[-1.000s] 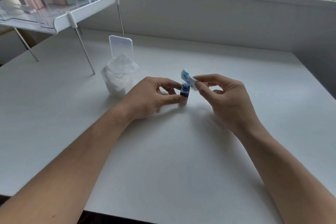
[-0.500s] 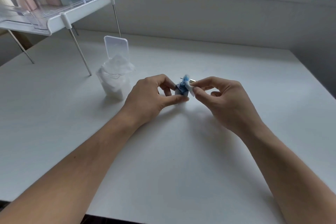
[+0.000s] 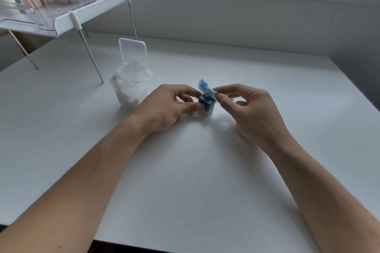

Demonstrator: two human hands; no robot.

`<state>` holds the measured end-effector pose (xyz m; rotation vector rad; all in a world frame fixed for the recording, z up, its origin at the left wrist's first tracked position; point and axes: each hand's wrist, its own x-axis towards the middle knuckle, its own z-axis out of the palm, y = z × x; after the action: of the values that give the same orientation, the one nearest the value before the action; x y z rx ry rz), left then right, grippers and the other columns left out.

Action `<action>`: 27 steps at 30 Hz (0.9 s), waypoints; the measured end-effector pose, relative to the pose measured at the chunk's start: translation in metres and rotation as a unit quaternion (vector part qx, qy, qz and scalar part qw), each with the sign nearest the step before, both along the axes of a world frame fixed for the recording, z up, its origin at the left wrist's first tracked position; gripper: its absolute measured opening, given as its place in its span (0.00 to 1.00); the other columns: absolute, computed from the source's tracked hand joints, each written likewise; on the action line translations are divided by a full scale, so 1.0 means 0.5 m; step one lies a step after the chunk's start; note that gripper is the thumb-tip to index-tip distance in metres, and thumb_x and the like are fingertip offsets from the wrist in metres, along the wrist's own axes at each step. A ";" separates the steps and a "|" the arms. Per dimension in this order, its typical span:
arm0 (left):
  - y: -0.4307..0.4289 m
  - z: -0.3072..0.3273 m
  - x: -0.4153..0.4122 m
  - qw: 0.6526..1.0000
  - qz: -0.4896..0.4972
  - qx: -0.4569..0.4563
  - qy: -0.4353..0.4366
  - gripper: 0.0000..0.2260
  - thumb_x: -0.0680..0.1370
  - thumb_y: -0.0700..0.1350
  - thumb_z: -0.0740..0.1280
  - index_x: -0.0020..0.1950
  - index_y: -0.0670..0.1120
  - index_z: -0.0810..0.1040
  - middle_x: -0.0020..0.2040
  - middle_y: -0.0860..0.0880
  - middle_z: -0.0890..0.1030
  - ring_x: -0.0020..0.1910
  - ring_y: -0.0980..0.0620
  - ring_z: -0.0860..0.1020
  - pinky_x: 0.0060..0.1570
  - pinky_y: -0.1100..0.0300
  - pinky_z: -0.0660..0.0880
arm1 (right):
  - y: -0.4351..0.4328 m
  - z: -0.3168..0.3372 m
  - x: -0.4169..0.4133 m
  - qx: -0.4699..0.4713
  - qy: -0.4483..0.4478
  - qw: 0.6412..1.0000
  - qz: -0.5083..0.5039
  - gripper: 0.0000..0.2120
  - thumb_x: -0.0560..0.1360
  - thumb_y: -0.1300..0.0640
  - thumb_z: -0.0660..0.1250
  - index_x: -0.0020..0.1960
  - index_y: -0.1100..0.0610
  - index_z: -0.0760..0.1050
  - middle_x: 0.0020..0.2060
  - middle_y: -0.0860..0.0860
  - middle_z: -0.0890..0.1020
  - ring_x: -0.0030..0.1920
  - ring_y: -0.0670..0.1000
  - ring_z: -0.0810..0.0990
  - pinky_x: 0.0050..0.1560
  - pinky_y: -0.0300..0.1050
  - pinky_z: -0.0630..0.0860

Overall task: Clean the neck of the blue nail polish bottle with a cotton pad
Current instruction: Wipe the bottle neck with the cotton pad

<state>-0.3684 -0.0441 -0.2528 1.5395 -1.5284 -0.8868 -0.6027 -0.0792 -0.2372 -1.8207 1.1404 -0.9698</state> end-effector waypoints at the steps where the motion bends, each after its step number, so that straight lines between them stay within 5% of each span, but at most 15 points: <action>1: 0.000 -0.001 -0.001 1.000 0.003 -0.004 -0.002 0.08 0.81 0.48 0.79 0.60 0.57 0.90 0.36 0.63 0.82 0.24 0.61 0.69 0.29 0.67 0.65 | 0.000 -0.001 0.001 -0.001 0.005 1.000 0.002 0.07 0.85 0.55 0.74 0.57 0.48 0.91 0.35 0.32 0.86 0.31 0.40 0.78 0.36 0.29 0.70; 3: 0.002 -0.002 -0.004 1.000 0.015 -0.013 -0.016 0.09 0.80 0.49 0.80 0.60 0.56 0.90 0.40 0.60 0.83 0.24 0.61 0.69 0.30 0.68 0.66 | 0.001 0.001 0.002 -0.001 0.016 1.000 0.000 0.07 0.85 0.56 0.73 0.58 0.49 0.91 0.26 0.30 0.78 0.24 0.43 0.70 0.29 0.28 0.64; 7: 0.004 -0.007 -0.008 0.998 0.029 -0.037 -0.042 0.08 0.80 0.52 0.80 0.58 0.60 0.90 0.45 0.58 0.84 0.26 0.58 0.67 0.30 0.68 0.66 | 0.006 0.009 0.001 -0.004 0.023 1.000 -0.002 0.07 0.85 0.55 0.74 0.57 0.49 0.91 0.23 0.29 0.75 0.25 0.46 0.64 0.26 0.28 0.60; 13: 0.007 -0.009 -0.014 0.994 0.033 -0.072 -0.079 0.08 0.79 0.57 0.79 0.58 0.62 0.89 0.44 0.64 0.84 0.27 0.58 0.68 0.32 0.68 0.67 | 0.003 0.005 -0.013 -0.023 0.027 0.999 -0.011 0.06 0.83 0.51 0.75 0.56 0.43 0.91 0.44 0.42 0.86 0.29 0.47 0.65 0.29 0.30 0.64; 18: 0.007 -0.012 -0.018 0.992 0.054 -0.083 -0.077 0.10 0.77 0.61 0.80 0.56 0.61 0.89 0.46 0.60 0.86 0.27 0.58 0.69 0.31 0.68 0.66 | 0.001 0.008 -0.023 -0.021 0.032 0.999 -0.012 0.04 0.82 0.49 0.76 0.53 0.45 0.91 0.42 0.41 0.87 0.30 0.47 0.63 0.28 0.31 0.63; 24: 0.010 -0.012 -0.025 0.994 0.066 -0.072 -0.056 0.15 0.69 0.64 0.85 0.49 0.59 0.89 0.43 0.58 0.87 0.30 0.61 0.71 0.36 0.63 0.68 | -0.008 0.006 -0.022 -0.025 0.000 0.999 -0.046 0.06 0.83 0.50 0.74 0.51 0.43 0.90 0.47 0.42 0.91 0.37 0.46 0.77 0.41 0.34 0.73; 27: 0.009 -0.006 -0.022 0.996 0.053 -0.046 -0.050 0.18 0.67 0.64 0.85 0.53 0.60 0.89 0.44 0.59 0.86 0.31 0.64 0.73 0.40 0.60 0.69 | -0.007 0.006 -0.016 -0.027 -0.010 0.998 -0.052 0.05 0.83 0.48 0.75 0.53 0.43 0.91 0.48 0.41 0.91 0.45 0.49 0.85 0.44 0.35 0.75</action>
<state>-0.3794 -0.0394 -0.2560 1.6031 -1.5199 -0.6786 -0.6105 -0.0828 -0.2344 -1.8060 1.2165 -1.0855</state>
